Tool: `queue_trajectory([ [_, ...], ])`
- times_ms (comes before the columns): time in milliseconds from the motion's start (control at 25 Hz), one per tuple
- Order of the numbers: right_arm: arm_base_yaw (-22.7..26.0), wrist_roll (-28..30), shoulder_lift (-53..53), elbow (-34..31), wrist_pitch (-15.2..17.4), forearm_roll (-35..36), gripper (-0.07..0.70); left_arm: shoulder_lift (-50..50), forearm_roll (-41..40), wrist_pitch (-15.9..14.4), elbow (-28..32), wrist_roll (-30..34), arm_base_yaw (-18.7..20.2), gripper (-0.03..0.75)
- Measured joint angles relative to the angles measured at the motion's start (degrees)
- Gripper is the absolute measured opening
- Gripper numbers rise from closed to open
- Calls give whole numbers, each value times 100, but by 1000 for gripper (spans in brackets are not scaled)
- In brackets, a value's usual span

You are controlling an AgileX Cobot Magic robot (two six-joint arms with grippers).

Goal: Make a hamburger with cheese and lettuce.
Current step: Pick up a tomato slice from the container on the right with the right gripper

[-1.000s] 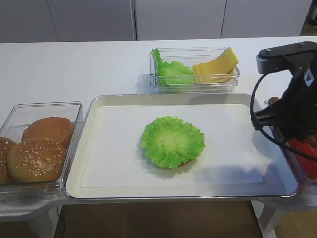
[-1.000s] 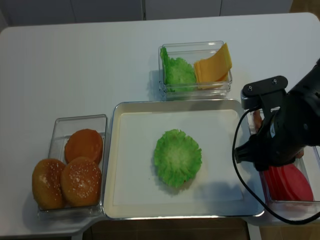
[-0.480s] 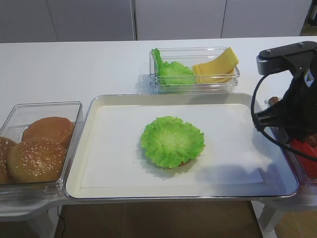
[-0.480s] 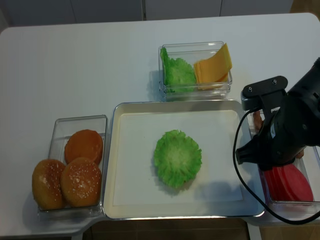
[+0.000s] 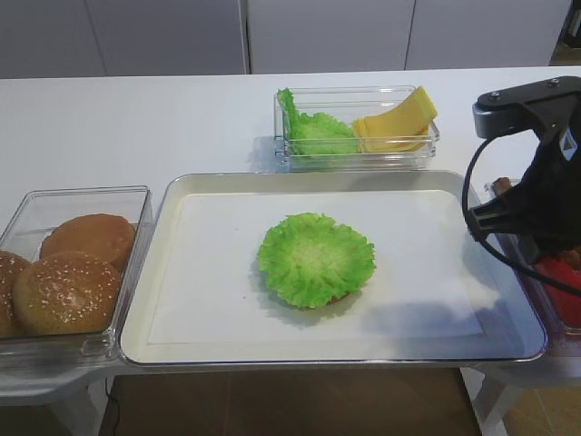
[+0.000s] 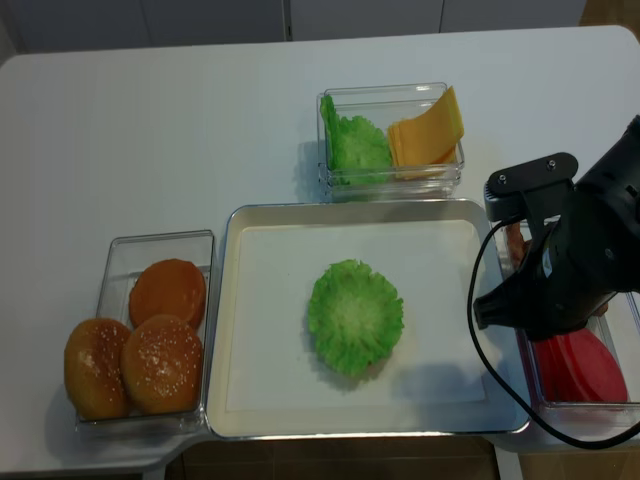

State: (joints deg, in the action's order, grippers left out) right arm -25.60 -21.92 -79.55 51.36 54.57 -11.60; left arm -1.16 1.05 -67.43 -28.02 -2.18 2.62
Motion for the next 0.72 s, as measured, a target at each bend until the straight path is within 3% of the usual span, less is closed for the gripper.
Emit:
queue_trajectory([
  [720,0,-40,699,-1,125,153,58,0,0,0,0,0,0,387],
])
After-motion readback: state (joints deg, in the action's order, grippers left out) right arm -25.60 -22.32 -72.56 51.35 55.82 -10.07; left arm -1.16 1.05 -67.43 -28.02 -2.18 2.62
